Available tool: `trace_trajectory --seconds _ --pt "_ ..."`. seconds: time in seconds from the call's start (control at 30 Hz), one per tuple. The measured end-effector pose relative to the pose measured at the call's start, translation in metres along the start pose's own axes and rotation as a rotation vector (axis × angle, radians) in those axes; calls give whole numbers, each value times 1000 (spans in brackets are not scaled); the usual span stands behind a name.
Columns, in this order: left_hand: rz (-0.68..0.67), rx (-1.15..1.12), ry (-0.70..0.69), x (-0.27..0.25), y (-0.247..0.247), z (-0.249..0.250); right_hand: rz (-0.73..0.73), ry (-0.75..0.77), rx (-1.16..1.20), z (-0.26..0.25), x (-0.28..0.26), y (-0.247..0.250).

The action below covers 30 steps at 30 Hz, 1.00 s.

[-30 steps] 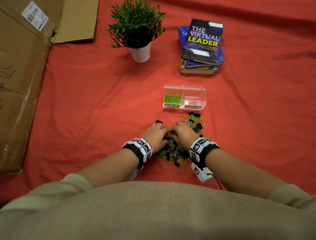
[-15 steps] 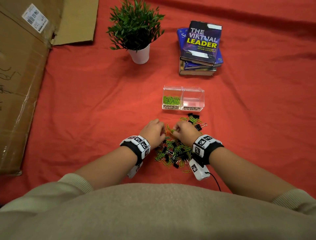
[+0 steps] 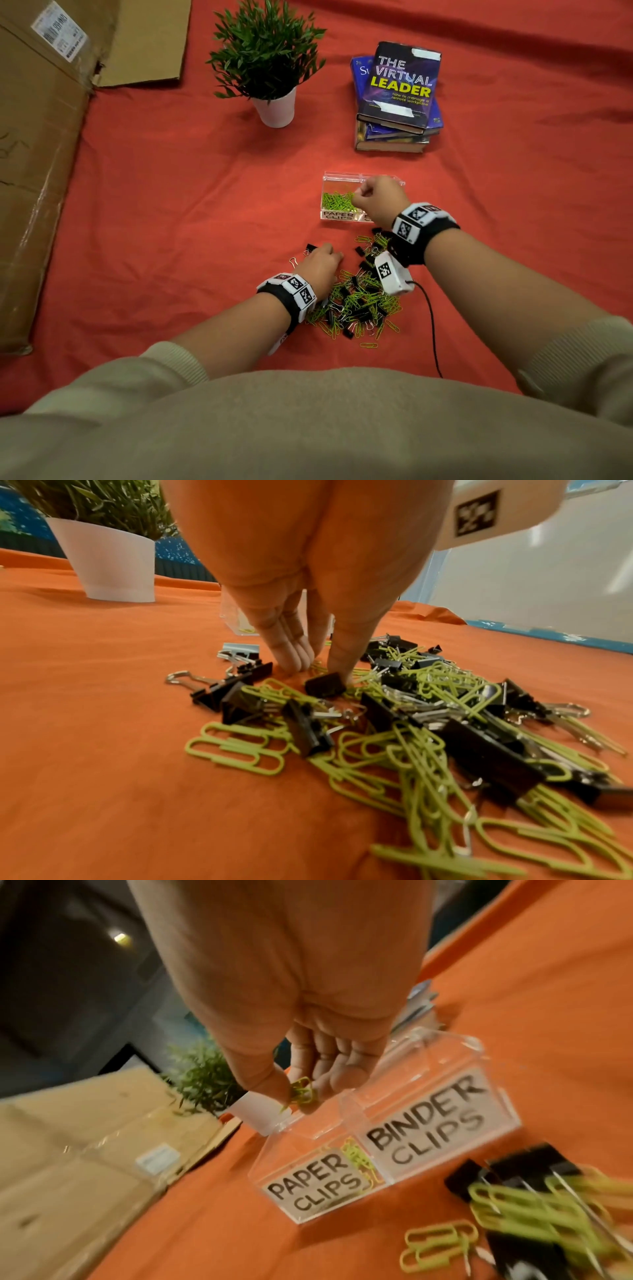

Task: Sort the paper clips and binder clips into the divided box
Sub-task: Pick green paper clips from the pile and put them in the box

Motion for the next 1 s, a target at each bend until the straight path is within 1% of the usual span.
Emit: trace_trajectory --seconds 0.1,0.17,0.23,0.3,0.37,0.4,0.47,0.53,0.63,0.7,0.8,0.9,0.97,1.0 --pt "3 -13 7 0 0 -3 -26 19 -231 -13 18 -11" --pt "9 -25 23 -1 0 -4 -57 22 -313 -17 23 -17" --pt "7 -29 19 -2 1 -6 -62 65 -357 -19 21 -19" --pt "-7 -35 -13 -3 3 -6 -21 140 -371 -19 10 -18" --pt "-12 -29 -37 -4 6 -7 6 182 -297 -14 -9 -20" --pt "-7 -18 -44 -4 8 -7 -14 187 -258 -10 -20 -24" --pt "10 19 -48 -3 9 -7 -127 179 -253 4 -43 -40" --pt "22 92 -49 -4 11 -5 -221 198 -311 18 -63 -57" --pt "7 250 -75 -7 11 2 -284 232 -430 36 -82 -77" --pt "5 322 -95 -9 10 5 -281 237 -481 42 -86 -83" --pt "-9 353 -91 -10 7 6 -227 247 -496 47 -88 -82" --pt "-13 391 -95 -11 4 7 -222 200 -490 51 -87 -80" --pt "-12 392 -108 -12 4 6 -209 181 -499 54 -87 -79" --pt "-11 358 -104 -12 5 4 -187 178 -500 54 -87 -78"
Point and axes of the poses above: each hand's wrist, its own x-axis towards the middle knuckle, its own y-axis out of the back of the hand, z = x × y, the point moved 4 cm from there along x, towards the middle knuckle, and after that the axes turned 5 degrees about -x, right-handed, at the moved point
